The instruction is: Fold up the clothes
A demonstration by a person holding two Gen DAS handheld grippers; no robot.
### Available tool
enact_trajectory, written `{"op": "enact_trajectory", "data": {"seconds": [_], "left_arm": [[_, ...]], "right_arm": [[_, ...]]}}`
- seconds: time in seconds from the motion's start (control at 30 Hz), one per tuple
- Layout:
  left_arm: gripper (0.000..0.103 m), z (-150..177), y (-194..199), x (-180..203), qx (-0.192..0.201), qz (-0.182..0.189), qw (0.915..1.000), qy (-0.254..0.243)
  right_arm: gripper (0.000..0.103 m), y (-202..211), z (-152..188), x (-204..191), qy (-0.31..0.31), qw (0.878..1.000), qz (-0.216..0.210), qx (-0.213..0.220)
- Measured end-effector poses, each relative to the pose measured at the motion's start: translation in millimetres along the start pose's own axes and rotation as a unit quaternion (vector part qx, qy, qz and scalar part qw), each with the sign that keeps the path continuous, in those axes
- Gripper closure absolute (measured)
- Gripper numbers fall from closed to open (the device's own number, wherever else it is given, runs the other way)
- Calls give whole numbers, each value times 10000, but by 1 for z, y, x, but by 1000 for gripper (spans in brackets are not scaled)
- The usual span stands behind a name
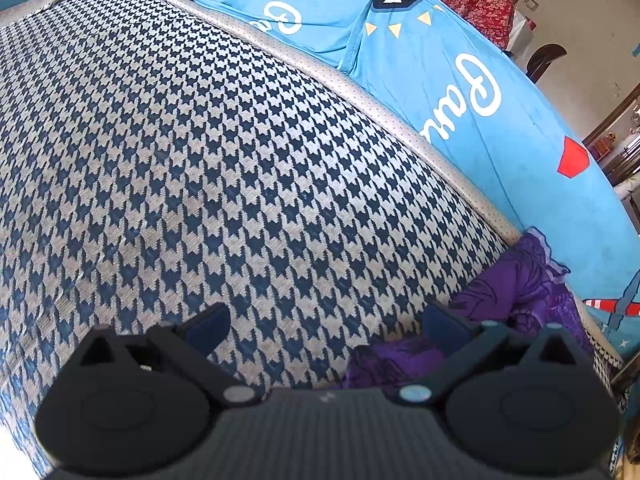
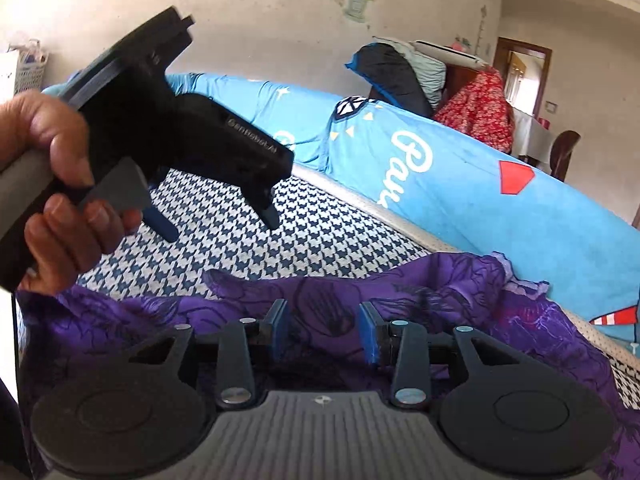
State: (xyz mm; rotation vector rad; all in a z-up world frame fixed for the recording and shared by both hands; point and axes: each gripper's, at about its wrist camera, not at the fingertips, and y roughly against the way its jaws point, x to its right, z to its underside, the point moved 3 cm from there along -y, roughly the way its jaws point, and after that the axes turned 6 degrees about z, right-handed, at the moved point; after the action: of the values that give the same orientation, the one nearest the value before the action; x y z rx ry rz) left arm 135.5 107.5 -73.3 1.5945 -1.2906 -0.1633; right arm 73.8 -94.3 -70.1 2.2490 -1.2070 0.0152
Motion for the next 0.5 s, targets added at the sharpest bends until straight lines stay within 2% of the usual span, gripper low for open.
{"op": "enact_trajectory", "data": {"seconds": [0.13,0.3,0.5], "left_arm": [[0,-3,0,-9,-6,-37,10000,70],[0,-4,2,-14,13,-54,9999,93],[0,-3,2,-15,-26,-72,9999,92]], "right_arm": [[65,-13,5,-13,271,9996,-92,-79],[65,-24,7,-22,578,9983,26,29],[65,-36,12,-27,619,9980,73,-38]]}}
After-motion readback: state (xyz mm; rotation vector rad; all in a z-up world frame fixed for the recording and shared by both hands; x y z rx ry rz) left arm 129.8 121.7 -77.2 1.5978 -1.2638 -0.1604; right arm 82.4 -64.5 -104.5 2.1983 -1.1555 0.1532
